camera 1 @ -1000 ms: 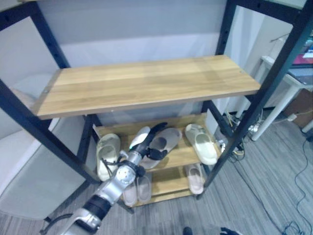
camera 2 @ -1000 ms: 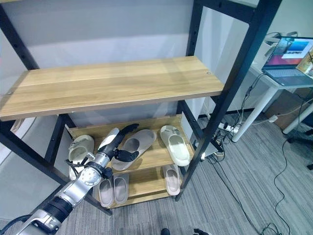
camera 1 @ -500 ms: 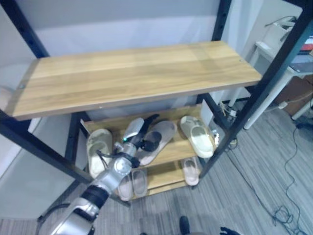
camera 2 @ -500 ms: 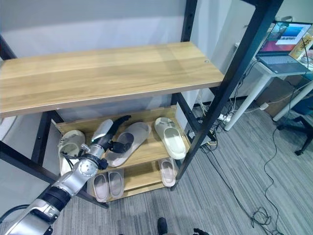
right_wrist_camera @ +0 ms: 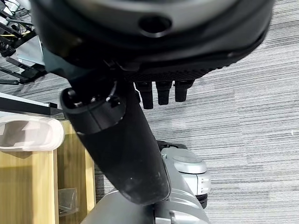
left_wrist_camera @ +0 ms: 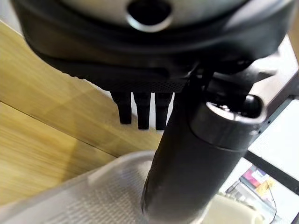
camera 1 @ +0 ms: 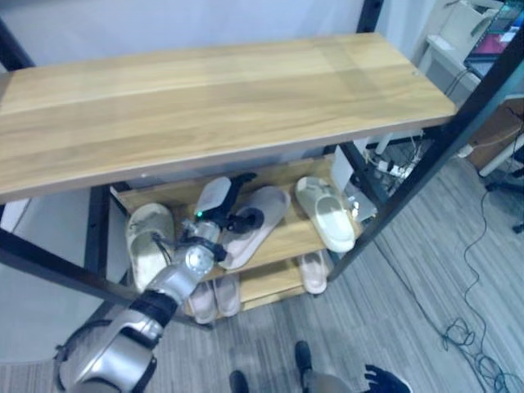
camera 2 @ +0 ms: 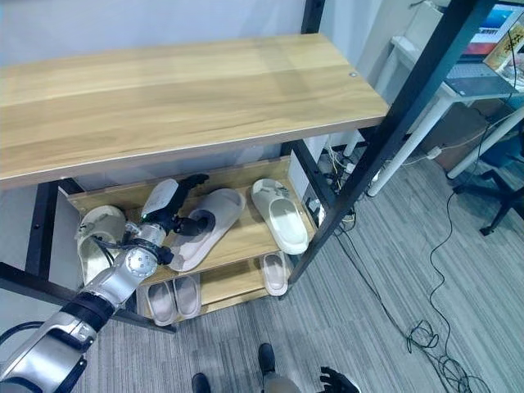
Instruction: Arrange the slippers neatly on the shoe rack.
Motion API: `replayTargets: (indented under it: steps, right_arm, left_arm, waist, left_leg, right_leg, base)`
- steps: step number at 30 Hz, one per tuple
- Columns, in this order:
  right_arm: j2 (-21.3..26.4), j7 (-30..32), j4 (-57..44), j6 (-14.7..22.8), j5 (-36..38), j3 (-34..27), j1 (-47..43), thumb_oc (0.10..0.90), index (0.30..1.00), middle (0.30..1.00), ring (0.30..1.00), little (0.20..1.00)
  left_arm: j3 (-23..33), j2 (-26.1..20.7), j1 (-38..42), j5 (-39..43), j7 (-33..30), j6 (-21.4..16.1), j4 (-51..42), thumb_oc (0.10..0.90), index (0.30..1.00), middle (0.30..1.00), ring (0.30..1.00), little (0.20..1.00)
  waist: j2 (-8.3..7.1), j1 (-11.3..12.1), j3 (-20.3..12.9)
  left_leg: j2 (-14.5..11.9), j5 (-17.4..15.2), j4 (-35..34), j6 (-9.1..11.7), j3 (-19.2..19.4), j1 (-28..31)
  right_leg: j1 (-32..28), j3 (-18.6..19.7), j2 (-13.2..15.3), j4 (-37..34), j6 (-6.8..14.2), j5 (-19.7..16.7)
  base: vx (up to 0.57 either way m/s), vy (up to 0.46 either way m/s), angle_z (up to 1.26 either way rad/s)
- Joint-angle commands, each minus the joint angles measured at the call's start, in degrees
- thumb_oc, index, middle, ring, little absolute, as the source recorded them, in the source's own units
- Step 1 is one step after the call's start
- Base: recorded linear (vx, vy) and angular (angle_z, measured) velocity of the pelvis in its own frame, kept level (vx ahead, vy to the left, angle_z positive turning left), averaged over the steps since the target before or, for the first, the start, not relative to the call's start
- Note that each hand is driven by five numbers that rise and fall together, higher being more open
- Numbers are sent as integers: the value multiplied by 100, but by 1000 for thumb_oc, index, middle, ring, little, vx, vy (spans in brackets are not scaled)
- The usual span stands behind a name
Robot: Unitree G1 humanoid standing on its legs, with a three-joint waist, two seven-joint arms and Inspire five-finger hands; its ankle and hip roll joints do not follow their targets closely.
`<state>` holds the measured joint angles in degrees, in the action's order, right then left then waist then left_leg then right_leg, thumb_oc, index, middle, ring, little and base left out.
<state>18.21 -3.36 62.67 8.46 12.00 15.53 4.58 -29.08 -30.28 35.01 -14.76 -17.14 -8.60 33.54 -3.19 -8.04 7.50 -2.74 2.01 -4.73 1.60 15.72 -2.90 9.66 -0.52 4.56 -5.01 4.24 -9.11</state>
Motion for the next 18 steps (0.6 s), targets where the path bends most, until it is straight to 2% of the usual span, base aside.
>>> replayTargets:
  steps: [1,3,4,10,18]
  right_arm:
    - [338,65,-204,194,259,105,-124,800,900,900,900,900]
    - [330,79,-200,200,257,93,-116,800,900,900,900,900]
    - [233,152,-356,241,326,134,-266,800,900,900,900,900]
    - [203,249,-371,223,194,127,-104,800,900,900,900,900]
    - [37,272,-112,123,267,31,-218,800,900,900,900,900]
  left_arm:
    - [160,149,1245,97,-364,-347,91,400,300,300,300,300]
    - [166,174,1221,117,-354,-360,74,400,300,300,300,300]
    - [204,254,1026,112,-300,-383,-62,400,300,300,300,300]
    - [266,413,870,254,-320,-399,-265,400,300,300,300,300]
    - [635,477,-23,615,-73,-603,-1408,400,300,300,300,300]
  waist:
    - [222,-67,-82]
    - [224,-63,-73]
    - [240,21,-87]
    - [268,12,-127]
    - [289,191,-160]
  left_leg:
    - [-104,37,-27,273,-131,-279]
    - [-105,35,-27,274,-128,-266]
    - [-102,31,-27,272,-169,-248]
    - [-98,-3,-27,284,-227,-90]
    - [-119,-5,-27,313,-383,172]
  right_leg:
    - [-574,-17,101,129,532,906]
    - [-587,-24,103,129,529,910]
    - [-618,-58,99,116,507,939]
    - [-791,-112,75,96,478,986]
    - [-1168,-264,28,66,388,1094]
  base:
    - [6,-7,-3]
    - [0,0,0]
    - [0,0,0]
    - [11,-23,1]
    - [7,-43,10]
